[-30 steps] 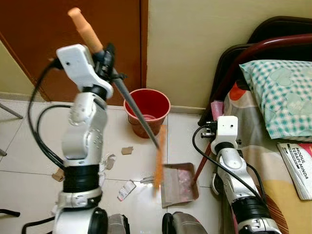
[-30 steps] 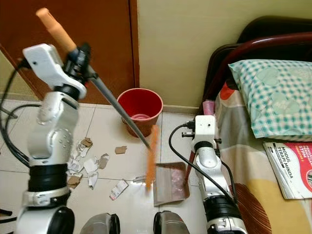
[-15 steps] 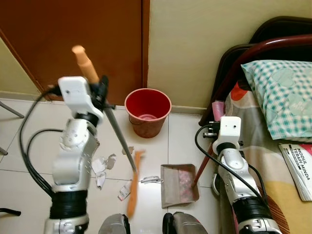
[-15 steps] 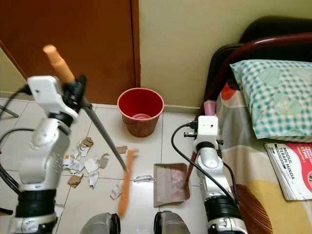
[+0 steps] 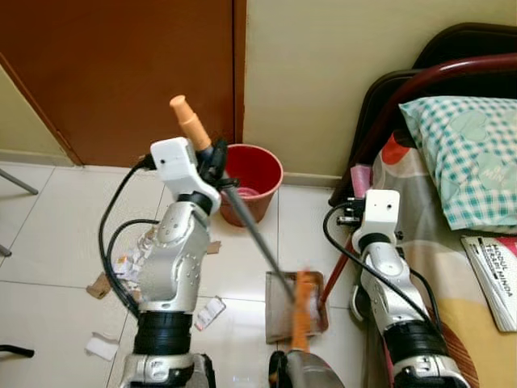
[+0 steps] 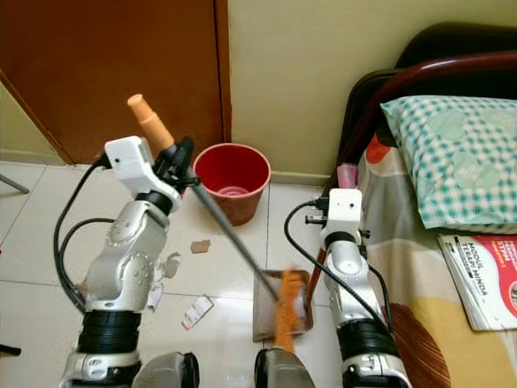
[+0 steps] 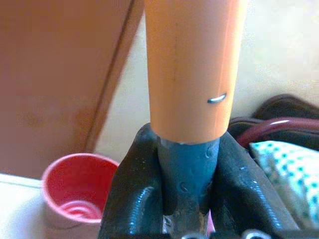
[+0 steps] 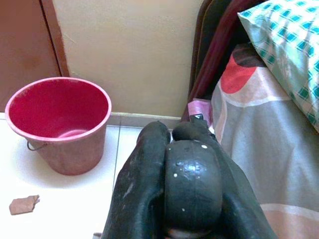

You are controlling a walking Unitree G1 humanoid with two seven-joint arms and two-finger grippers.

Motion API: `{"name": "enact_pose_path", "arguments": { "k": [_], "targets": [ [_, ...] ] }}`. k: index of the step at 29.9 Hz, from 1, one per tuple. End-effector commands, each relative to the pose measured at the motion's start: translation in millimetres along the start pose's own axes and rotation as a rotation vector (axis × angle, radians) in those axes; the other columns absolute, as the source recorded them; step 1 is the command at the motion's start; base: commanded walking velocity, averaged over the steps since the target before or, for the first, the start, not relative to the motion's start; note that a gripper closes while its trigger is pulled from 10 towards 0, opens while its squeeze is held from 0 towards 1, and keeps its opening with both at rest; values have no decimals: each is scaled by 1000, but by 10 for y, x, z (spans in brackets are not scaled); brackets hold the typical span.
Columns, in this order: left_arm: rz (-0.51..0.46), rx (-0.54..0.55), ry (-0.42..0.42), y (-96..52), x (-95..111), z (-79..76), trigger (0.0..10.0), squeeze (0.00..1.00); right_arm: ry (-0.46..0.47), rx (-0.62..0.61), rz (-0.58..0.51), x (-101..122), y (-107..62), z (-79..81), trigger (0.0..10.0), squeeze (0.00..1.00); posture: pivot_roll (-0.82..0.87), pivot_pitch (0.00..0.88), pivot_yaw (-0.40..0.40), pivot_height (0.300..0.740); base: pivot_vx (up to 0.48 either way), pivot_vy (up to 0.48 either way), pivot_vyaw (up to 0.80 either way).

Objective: Sweep floor

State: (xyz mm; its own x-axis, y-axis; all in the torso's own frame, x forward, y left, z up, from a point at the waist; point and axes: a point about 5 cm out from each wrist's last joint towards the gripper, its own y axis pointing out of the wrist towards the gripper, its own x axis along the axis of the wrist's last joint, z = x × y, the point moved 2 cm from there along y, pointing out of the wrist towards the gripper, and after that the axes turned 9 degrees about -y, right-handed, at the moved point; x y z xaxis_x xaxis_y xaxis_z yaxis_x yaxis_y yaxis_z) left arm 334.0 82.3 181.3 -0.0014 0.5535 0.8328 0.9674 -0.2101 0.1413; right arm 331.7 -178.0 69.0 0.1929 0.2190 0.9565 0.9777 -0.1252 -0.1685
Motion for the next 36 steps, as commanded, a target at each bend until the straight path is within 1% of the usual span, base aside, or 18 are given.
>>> {"name": "enact_pose_path", "arguments": {
  "k": [1, 4, 6, 8, 9, 11, 15, 16, 20, 21, 22, 23, 25, 26, 29, 31, 33, 36],
  "targets": [
    [-86, -33, -14, 42, 219, -55, 10000, 0, -3, -2, 23, -41, 4, 3, 10000, 0, -52, 140, -42, 740, 0, 0, 0],
    [-107, -23, -9, 53, 293, -9, 10000, 0, 0, -3, 24, -42, 3, 4, 10000, 0, -52, 140, -42, 740, 0, 0, 0],
    [-124, -1, 15, 49, 356, 65, 10000, 0, 2, -2, 26, -47, 2, 4, 10000, 0, -52, 140, -42, 740, 0, 0, 0],
    [-156, 32, 52, 12, 494, 187, 10000, 0, 1, 1, 29, -54, 1, 7, 10000, 0, -52, 140, -42, 740, 0, 0, 0],
    [-163, 39, 60, -1, 529, 212, 10000, 0, 0, 2, 30, -56, 1, 9, 10000, 0, -52, 140, -42, 740, 0, 0, 0],
    [-185, 39, 87, -46, 630, 228, 10000, 0, -1, 4, 32, -65, -2, 10, 10000, 0, -34, 146, -43, 740, 0, 0, 0],
    [-202, 37, 98, -68, 711, 225, 10000, 0, -3, 8, 34, -70, 0, 13, 10000, 0, -31, 147, -43, 740, 0, 0, 0],
    [-213, 35, 117, -81, 763, 228, 10000, 0, -5, 11, 33, -69, 2, 18, 10000, 0, -31, 147, -43, 740, 0, 0, 0],
    [-212, 35, 157, -104, 789, 260, 10000, 0, 1, 21, 32, -70, 2, 24, 10000, 0, -26, 148, -41, 740, 0, 0, 0],
    [-193, 45, 189, -118, 758, 314, 10000, 0, 11, 27, 24, -59, 3, 24, 10000, 0, -24, 152, -41, 740, 0, 0, 0],
    [-193, 45, 189, -118, 758, 314, 10000, 0, 11, 27, 24, -59, 3, 24, 10000, 0, -24, 152, -41, 740, 0, 0, 0],
    [-153, 73, 234, -134, 679, 397, 10000, 0, 62, 31, -1, -15, 3, 21, 10000, 0, -29, 157, -43, 740, 0, 0, 0],
    [-89, 101, 292, -165, 544, 488, 10000, 0, 143, 35, -43, 62, 3, 9, 10000, 0, -34, 165, -45, 740, 0, 0, 0],
    [-70, 103, 307, -175, 498, 498, 10000, 0, 170, 37, -56, 89, 2, 5, 10000, 0, -34, 165, -45, 740, 0, 0, 0],
    [-48, 84, 357, -212, 420, 471, 10000, 0, 179, 40, -98, 171, -9, -12, 10000, 0, -37, 183, -47, 740, 0, 0, 0],
    [14, 103, 495, -301, 260, 526, 10000, 0, 204, 30, -131, 227, -46, -56, 10000, 0, -40, 180, -47, 740, 0, 0, 0],
    [60, 129, 569, -384, 147, 588, 10000, 0, 235, 12, -139, 235, -81, -98, 10000, 0, -43, 173, -45, 740, 0, 0, 0],
    [107, 146, 563, -508, -9, 663, 10000, 0, 247, 11, -149, 207, -184, -113, 10000, 0, -45, 156, -44, 740, 0, 0, 0]
  ]
}}
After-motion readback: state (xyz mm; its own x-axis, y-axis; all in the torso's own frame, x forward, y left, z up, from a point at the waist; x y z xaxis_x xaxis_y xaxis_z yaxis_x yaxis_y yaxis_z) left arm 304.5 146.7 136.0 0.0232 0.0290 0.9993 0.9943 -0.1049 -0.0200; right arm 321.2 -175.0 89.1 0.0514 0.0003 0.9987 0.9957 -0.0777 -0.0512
